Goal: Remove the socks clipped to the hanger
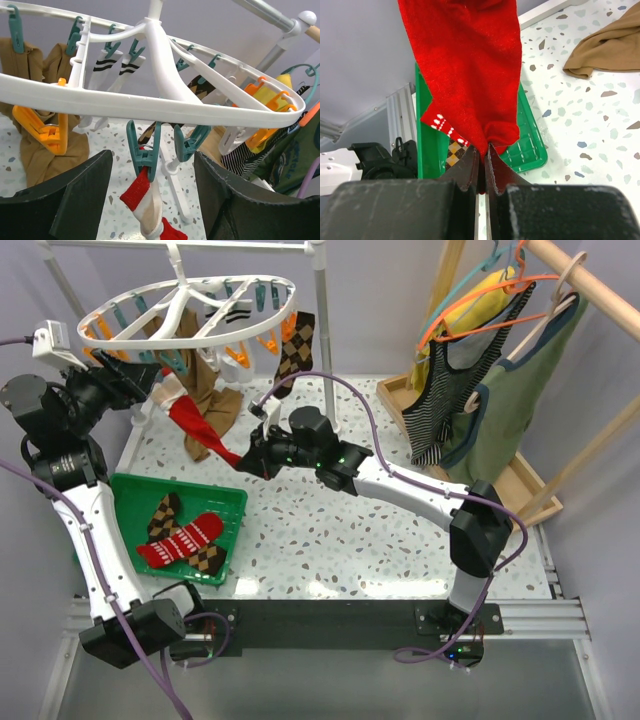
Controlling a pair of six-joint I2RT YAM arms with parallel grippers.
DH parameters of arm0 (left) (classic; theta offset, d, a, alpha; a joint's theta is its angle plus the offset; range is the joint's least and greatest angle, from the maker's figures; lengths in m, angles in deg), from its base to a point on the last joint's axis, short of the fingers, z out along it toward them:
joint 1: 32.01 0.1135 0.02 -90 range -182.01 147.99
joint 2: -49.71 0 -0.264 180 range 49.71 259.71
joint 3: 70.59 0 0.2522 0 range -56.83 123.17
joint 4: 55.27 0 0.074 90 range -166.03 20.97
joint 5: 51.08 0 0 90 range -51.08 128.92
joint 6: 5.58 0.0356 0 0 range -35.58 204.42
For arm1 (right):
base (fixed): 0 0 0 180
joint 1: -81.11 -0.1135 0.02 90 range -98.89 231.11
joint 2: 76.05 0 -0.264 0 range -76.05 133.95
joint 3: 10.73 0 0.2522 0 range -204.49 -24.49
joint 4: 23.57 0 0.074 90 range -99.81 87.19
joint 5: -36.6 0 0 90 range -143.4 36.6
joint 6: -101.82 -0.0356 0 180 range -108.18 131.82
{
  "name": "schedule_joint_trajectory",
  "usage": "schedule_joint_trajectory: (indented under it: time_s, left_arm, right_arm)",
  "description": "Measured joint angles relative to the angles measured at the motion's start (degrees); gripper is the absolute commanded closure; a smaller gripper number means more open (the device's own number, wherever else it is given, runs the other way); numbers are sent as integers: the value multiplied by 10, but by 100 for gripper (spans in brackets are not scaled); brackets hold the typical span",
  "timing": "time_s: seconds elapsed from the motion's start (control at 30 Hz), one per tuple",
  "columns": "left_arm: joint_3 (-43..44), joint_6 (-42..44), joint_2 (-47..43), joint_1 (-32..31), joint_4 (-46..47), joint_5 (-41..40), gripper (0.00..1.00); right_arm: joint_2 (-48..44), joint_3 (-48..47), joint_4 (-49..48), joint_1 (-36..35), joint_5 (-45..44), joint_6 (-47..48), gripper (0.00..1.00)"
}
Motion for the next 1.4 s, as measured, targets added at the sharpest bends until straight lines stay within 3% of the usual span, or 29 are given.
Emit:
schedule_joint_trajectory:
  time_s: [0.6, 0.8, 1.03, 1.4]
  left_arm:
    - [-41, -75, 39, 0, 141, 37, 43]
    - [-56, -104, 41, 0, 185, 43, 62]
    - [-57, -107, 43, 0, 192, 42, 94]
    - [-57, -105, 44, 0, 186, 38, 97]
  right_arm:
    - [0, 0, -3, 0, 5, -1, 100]
    - [0, 0, -3, 0, 5, -3, 100]
    - [0, 0, -9, 0, 7, -13, 100]
    - [2, 24, -10, -33, 10, -23, 100]
